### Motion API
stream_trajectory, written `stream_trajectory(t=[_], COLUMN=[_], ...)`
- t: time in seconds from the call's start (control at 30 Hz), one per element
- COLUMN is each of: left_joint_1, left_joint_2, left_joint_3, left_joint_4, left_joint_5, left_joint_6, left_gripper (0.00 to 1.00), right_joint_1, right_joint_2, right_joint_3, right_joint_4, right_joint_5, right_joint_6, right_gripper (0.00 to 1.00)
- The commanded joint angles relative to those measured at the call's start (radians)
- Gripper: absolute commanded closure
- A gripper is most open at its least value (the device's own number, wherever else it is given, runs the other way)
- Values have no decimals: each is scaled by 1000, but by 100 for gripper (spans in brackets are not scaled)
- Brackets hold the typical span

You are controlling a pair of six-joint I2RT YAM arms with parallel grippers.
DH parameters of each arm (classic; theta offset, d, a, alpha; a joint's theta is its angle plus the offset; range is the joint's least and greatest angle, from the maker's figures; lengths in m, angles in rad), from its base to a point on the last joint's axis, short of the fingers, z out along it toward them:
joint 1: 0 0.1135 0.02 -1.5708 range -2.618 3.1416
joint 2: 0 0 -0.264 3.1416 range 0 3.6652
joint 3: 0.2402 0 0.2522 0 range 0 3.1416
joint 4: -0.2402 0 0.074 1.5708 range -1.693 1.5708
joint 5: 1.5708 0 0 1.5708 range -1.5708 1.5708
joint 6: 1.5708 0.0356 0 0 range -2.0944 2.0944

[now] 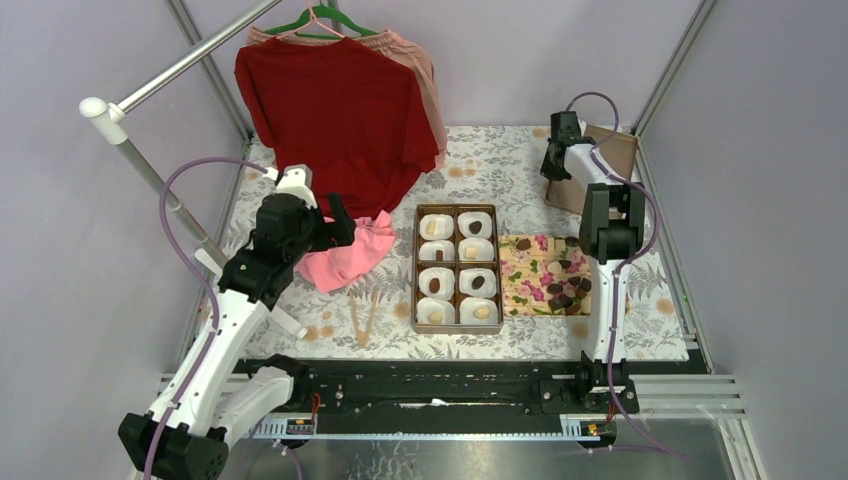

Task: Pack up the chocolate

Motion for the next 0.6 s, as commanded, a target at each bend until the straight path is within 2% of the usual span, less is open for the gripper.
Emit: stream_trajectory(t=[0.0, 0.13, 0.57], left_joint_1=[11, 13, 13], left_joint_2=[-32, -45, -63], left_joint_3=[-14, -25, -77], left_joint_4=[53, 69, 160], left_joint_5=[-51, -49, 152], left_joint_6=[-91, -139, -242], left_gripper=[1, 1, 1], right_joint_1=[5, 5, 7], right_joint_2=[-133, -224, -586], right_joint_3=[-25, -104, -432], right_joint_4=[15, 46, 201], right_joint_5=[-67, -83, -236], right_joint_6=[-38, -47, -45], right_gripper=[100, 100, 100])
